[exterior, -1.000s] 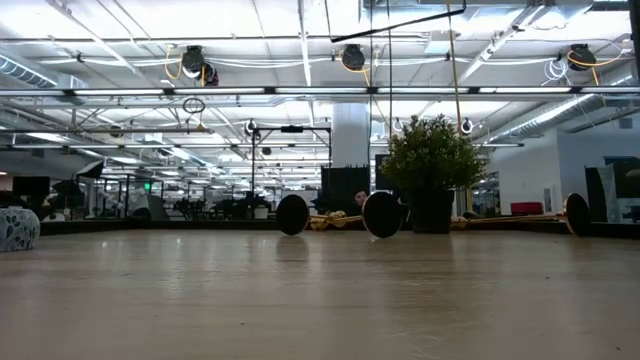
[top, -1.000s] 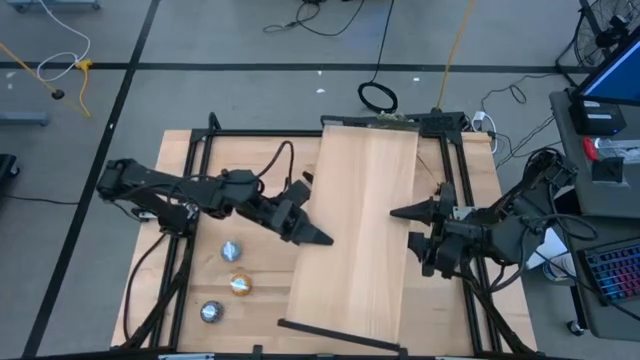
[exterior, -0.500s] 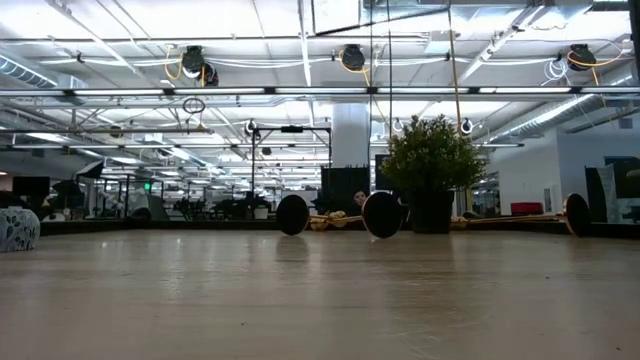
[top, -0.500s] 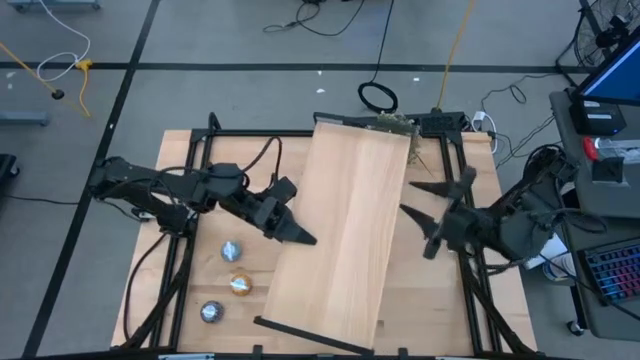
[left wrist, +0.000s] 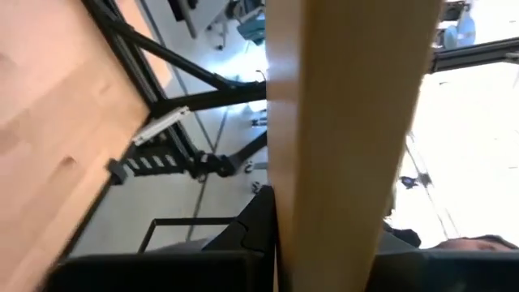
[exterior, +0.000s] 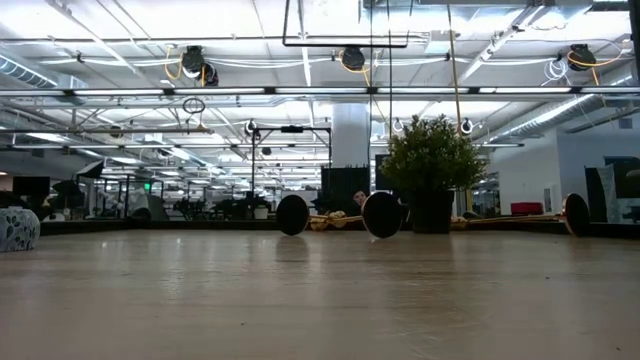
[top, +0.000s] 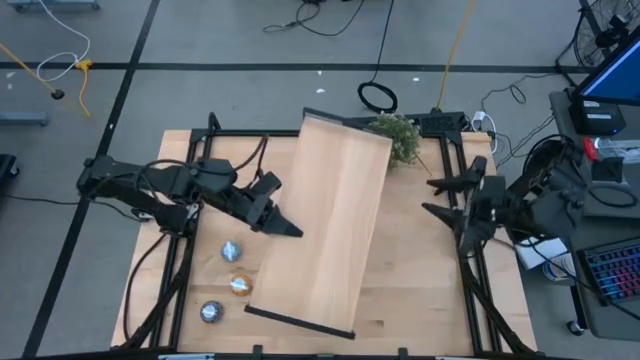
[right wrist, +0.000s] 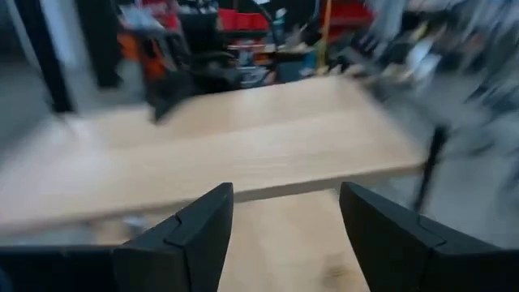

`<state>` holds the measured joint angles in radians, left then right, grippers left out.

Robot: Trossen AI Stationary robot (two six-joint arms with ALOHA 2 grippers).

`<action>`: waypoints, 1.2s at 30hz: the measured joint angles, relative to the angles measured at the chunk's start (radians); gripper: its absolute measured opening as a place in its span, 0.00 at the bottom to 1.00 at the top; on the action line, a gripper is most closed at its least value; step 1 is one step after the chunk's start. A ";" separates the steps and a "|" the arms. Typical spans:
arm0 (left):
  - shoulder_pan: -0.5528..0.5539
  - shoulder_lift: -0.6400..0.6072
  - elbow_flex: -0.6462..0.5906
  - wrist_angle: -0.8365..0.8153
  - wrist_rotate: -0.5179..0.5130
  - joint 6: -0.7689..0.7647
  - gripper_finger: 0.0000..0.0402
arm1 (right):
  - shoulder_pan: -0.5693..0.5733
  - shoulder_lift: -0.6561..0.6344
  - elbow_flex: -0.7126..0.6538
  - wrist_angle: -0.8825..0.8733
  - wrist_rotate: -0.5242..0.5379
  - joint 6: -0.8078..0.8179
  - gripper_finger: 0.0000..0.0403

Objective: Pick & Place candle stick holders
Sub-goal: Prepare the shelf

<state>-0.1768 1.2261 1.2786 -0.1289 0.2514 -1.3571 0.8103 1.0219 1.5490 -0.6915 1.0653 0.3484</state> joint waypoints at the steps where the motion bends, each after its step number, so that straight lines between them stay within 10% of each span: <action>1: 0.000 -0.004 -0.011 0.000 -0.004 0.009 0.12 | -0.007 -0.004 0.000 0.000 -0.024 0.058 0.56; 7: -0.013 -0.003 -0.157 0.163 -0.023 0.028 0.12 | -0.018 -0.007 -0.005 0.001 -0.045 0.258 0.56; 17: -0.083 -0.011 -0.675 0.893 -0.183 -0.138 0.12 | -0.018 -0.007 -0.100 0.159 0.163 0.321 0.56; 24: -0.121 -0.002 -0.688 0.841 -0.286 -0.084 0.12 | -0.033 -0.004 -0.209 0.290 0.224 0.318 0.56; 36: -0.068 0.090 -0.684 0.985 -0.118 -0.014 0.12 | -0.059 -0.004 -0.322 0.628 0.248 0.120 0.56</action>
<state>-0.2446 1.3165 0.5945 0.8557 0.1337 -1.3707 0.7509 1.0176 1.2274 -0.0636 1.3128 0.4681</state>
